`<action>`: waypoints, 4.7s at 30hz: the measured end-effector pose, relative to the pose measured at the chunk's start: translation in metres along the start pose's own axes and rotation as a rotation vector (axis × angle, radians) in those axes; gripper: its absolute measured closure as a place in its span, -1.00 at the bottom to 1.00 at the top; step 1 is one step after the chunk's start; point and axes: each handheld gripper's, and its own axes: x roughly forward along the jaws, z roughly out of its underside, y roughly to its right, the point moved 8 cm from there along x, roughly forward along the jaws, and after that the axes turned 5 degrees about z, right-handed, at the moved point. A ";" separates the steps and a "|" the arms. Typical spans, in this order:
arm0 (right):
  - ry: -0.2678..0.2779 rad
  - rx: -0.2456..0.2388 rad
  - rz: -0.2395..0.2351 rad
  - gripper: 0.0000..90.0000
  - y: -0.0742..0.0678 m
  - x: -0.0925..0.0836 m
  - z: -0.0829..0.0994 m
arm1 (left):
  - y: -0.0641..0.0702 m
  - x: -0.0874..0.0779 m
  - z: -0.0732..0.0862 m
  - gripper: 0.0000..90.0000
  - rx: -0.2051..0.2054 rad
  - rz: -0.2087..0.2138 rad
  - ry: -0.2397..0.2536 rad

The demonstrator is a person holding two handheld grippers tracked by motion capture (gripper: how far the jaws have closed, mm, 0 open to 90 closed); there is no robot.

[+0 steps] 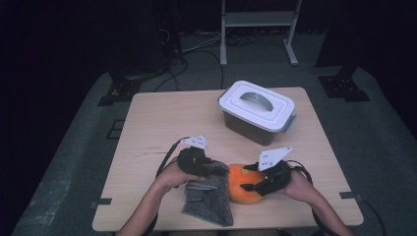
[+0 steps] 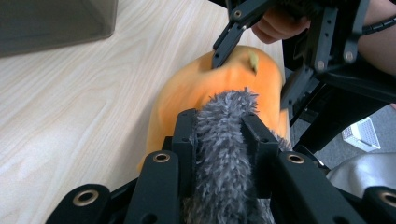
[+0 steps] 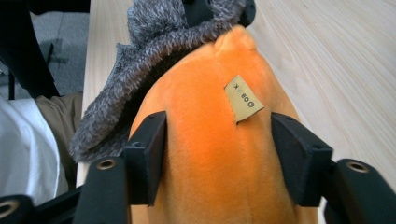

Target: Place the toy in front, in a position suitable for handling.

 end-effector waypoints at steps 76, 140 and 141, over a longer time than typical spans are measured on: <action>0.171 -0.060 -0.127 0.22 -0.006 0.006 -0.001 | 0.011 -0.014 0.002 0.62 -0.007 0.058 0.051; 0.119 -0.034 -0.057 0.23 -0.012 -0.009 0.001 | 0.037 0.016 -0.034 0.62 0.133 0.021 -0.050; 0.118 -0.034 -0.057 0.23 -0.012 -0.010 0.002 | 0.037 0.016 -0.033 0.62 0.135 0.021 -0.056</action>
